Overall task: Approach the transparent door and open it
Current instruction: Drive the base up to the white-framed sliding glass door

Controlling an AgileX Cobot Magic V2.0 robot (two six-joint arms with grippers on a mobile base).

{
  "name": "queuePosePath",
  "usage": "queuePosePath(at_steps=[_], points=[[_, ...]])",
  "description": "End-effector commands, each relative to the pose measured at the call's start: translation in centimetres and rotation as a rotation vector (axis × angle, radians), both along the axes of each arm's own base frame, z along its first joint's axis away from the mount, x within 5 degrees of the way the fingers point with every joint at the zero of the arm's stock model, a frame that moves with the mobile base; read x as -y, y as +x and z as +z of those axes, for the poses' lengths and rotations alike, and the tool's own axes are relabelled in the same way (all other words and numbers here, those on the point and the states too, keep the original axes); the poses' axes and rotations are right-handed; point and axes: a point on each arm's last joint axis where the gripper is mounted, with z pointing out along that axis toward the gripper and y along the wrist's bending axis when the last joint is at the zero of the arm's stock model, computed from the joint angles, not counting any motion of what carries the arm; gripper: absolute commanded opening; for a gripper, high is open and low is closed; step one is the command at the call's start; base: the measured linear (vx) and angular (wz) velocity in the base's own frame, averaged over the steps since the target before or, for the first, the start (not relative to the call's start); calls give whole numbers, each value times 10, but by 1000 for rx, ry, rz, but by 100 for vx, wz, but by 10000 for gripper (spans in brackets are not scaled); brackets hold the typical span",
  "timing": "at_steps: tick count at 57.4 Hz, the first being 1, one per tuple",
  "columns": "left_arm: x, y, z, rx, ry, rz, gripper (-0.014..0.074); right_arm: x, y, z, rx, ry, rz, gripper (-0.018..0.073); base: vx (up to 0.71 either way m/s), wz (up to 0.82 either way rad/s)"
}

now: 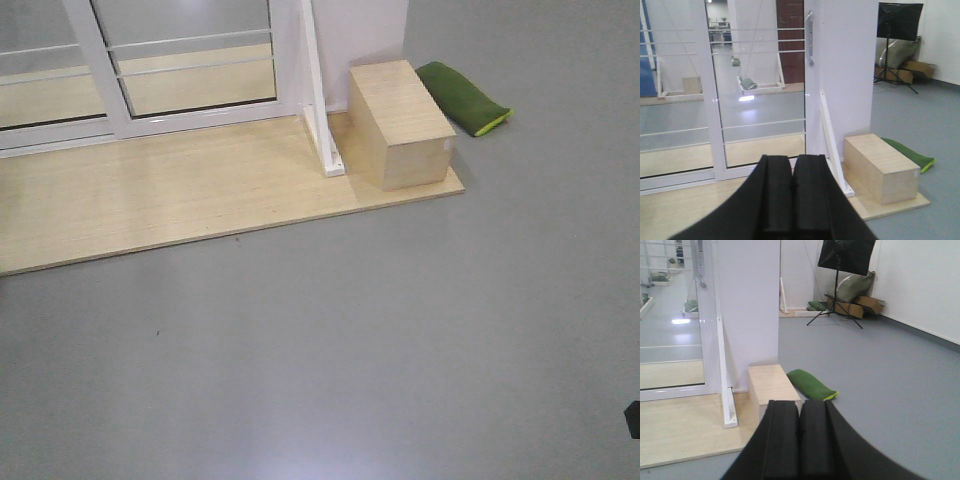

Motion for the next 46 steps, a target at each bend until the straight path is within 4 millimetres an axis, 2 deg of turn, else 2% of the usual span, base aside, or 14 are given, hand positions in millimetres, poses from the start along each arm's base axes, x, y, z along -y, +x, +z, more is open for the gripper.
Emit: queuePosePath(at_steps=[1, 26, 46], points=[[0, 1, -3, 54, -13, -6, -6, 1, 0, 3, 77, -15, -8, -5, 51, 37], [0, 1, -3, 54, -13, -6, -6, 1, 0, 3, 77, -15, -8, -5, 49, 30], [0, 1, -3, 54, -13, -6, -6, 1, 0, 3, 77, -15, -8, -5, 47, 14]])
